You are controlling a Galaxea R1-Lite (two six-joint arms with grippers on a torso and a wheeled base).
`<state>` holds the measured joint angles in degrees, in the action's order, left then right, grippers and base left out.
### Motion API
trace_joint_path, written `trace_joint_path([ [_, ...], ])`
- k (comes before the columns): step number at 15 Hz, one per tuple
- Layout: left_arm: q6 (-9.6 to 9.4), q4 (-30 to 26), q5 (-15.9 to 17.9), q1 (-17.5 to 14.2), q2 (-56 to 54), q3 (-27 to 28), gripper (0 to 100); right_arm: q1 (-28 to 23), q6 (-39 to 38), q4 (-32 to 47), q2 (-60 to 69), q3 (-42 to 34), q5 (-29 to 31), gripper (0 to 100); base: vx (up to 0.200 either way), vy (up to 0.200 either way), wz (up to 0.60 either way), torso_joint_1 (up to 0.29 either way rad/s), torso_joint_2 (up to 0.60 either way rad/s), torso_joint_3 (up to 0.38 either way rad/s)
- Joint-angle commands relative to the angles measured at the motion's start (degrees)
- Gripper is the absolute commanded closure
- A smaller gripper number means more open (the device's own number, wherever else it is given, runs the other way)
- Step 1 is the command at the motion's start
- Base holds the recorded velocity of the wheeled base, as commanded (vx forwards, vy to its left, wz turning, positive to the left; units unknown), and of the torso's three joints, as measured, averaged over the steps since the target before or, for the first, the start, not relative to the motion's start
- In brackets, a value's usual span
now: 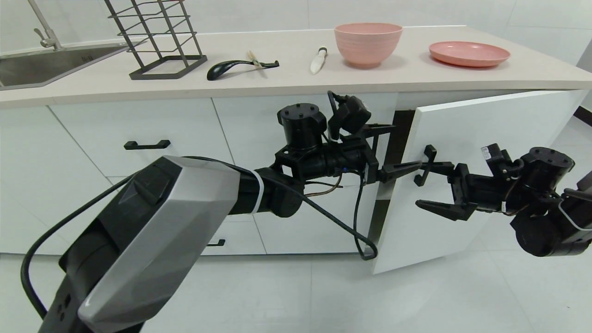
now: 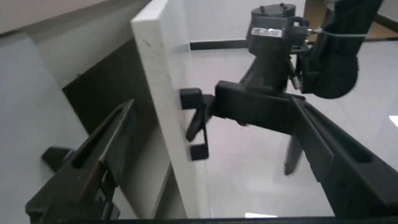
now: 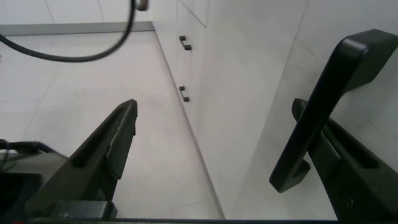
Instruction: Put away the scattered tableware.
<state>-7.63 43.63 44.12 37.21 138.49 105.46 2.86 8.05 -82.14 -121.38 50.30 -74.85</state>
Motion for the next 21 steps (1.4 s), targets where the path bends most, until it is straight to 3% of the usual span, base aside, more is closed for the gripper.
trace_joint_path([
  [1, 0.78, 0.05, -0.26, 1.64, 2.76, 3.17, 0, 0.12, 0.57, -0.56, 5.1, -3.8, -2.32, 0, 0.0, 0.0, 0.0, 0.0, 0.0, 0.0],
  [4, 1.48, 0.58, -5.8, 3.66, 6.53, 9.13, 0, 0.12, 0.57, -0.56, 6.51, -7.06, -4.16, 0, 0.0, 0.0, 0.0, 0.0, 0.0, 0.0],
  [5, 2.53, 0.67, -5.97, 4.28, 7.59, 9.13, 0, 0.12, 0.57, -0.56, 6.51, -7.67, -4.16, 0, 0.0, 0.0, 0.0, 0.0, 0.0, 0.0],
  [8, 3.15, 3.66, -5.18, 6.56, 8.91, 9.13, 0, 0.12, 0.74, -0.56, 6.16, -8.11, -3.81, 0, 0.0, 0.0, 0.0, 0.0, 0.0, 0.0],
  [10, 5.08, 5.15, -5.01, 8.41, 9.35, 9.13, 0, 0.04, 0.92, -0.56, 5.28, -8.02, -2.67, 0, 0.0, 0.0, 0.0, 0.0, 0.0, 0.0],
  [13, 8.33, 7.43, -5.09, 9.38, 9.35, 9.13, 0, -3.04, 1.18, -0.56, 4.14, -7.85, 3.83, 0, 0.0, 0.0, 0.0, 0.0, 0.0, 0.0],
  [21, 8.77, 8.49, -5.18, 9.73, 9.35, 9.13, 0, -9.63, 1.27, -0.56, 2.03, -7.94, 4.45, 0, 0.0, 0.0, 0.0, 0.0, 0.0, 0.0],
])
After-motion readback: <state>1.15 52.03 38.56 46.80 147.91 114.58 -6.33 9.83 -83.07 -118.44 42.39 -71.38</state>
